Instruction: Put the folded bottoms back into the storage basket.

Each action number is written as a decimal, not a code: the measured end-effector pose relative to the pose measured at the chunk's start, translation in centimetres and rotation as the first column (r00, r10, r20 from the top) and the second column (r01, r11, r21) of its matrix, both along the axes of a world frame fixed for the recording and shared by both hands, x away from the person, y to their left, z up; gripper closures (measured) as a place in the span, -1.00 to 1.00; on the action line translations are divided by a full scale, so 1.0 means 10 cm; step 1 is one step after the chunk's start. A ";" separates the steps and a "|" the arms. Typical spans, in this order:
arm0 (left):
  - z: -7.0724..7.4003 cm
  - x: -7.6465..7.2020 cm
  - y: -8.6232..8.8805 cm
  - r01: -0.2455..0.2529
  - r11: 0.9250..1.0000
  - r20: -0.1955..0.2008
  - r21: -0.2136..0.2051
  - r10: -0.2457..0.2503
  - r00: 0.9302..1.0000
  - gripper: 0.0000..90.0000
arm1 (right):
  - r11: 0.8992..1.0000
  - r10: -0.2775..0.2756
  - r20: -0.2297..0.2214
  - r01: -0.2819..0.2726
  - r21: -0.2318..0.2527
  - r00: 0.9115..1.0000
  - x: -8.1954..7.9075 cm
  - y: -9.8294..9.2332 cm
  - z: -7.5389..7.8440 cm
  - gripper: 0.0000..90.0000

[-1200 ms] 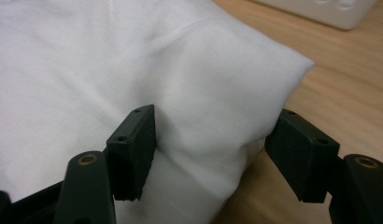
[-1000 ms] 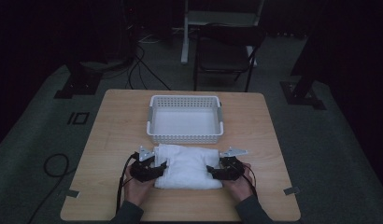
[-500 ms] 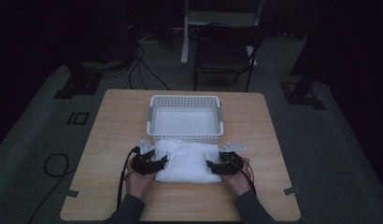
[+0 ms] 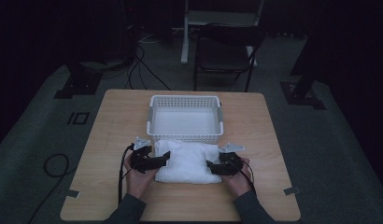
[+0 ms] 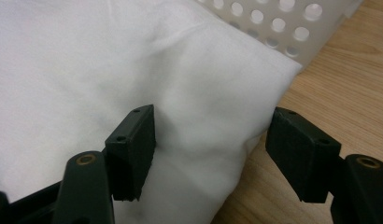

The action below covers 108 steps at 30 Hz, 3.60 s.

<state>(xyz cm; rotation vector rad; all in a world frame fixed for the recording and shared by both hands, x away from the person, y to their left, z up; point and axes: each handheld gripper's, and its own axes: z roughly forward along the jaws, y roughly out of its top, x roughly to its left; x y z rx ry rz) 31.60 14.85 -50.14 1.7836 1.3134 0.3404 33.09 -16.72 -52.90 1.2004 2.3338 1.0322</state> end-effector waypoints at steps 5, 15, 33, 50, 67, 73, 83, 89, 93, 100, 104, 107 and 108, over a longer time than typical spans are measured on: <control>-0.17 0.06 -0.07 0.011 0.999 -0.061 0.033 -0.009 0.998 -0.96 | 1.000 0.000 -0.002 0.000 0.002 1.000 0.00 0.00 0.00 -0.27; -0.44 0.14 -0.03 0.018 1.000 -0.091 0.015 -0.016 0.996 -1.00 | 1.000 -0.012 0.008 0.012 0.007 1.000 -0.02 -0.02 0.04 -0.28; -0.53 0.18 0.01 0.039 0.998 -0.114 -0.052 -0.045 0.992 -1.00 | 0.992 -0.008 -0.138 0.025 0.121 0.990 0.12 0.02 -0.02 -0.77; -0.52 0.23 0.01 0.102 0.993 -0.126 -0.058 -0.108 0.986 -1.00 | 0.958 0.049 -0.246 0.024 0.285 0.968 0.24 -0.05 -0.20 -0.49; -0.37 0.11 -0.06 0.097 0.993 -0.101 -0.062 -0.103 0.990 0.05 | 0.960 0.074 -0.156 -0.028 0.280 0.985 0.15 0.00 -0.12 0.46; -0.30 0.04 -0.11 0.096 0.995 -0.066 -0.018 -0.097 0.993 0.13 | 0.969 0.069 -0.109 -0.041 0.242 0.992 0.09 0.03 -0.08 0.52; -0.21 -0.08 -0.14 0.113 0.994 -0.028 0.009 -0.113 0.993 0.16 | 0.967 0.070 -0.089 -0.046 0.249 0.994 -0.01 -0.01 -0.01 0.54; -0.13 -0.16 -0.15 0.114 0.993 0.000 0.014 -0.114 0.993 0.17 | 0.969 0.071 -0.059 -0.054 0.241 0.996 -0.08 -0.01 0.05 0.55; -0.08 -0.20 -0.14 0.112 0.994 0.014 0.005 -0.112 0.994 0.17 | 0.965 0.074 -0.047 -0.060 0.256 0.996 -0.11 -0.02 0.09 0.55; 0.01 -0.26 -0.14 0.115 0.993 0.039 0.006 -0.115 0.993 0.17 | 0.965 0.075 -0.013 -0.070 0.253 0.997 -0.17 -0.02 0.19 0.55; 0.05 -0.28 -0.14 0.114 0.993 0.048 0.007 -0.114 0.992 0.17 | 0.965 0.076 0.001 -0.074 0.251 0.997 -0.20 -0.02 0.22 0.55; 0.09 -0.30 -0.15 0.112 0.994 0.061 0.008 -0.112 0.992 0.17 | 0.965 0.077 0.007 -0.076 0.252 0.997 -0.21 -0.02 0.26 0.55; 0.10 -0.31 -0.14 0.114 0.993 0.063 0.011 -0.114 0.991 0.17 | 0.965 0.077 0.011 -0.077 0.250 0.997 -0.22 -0.02 0.28 0.55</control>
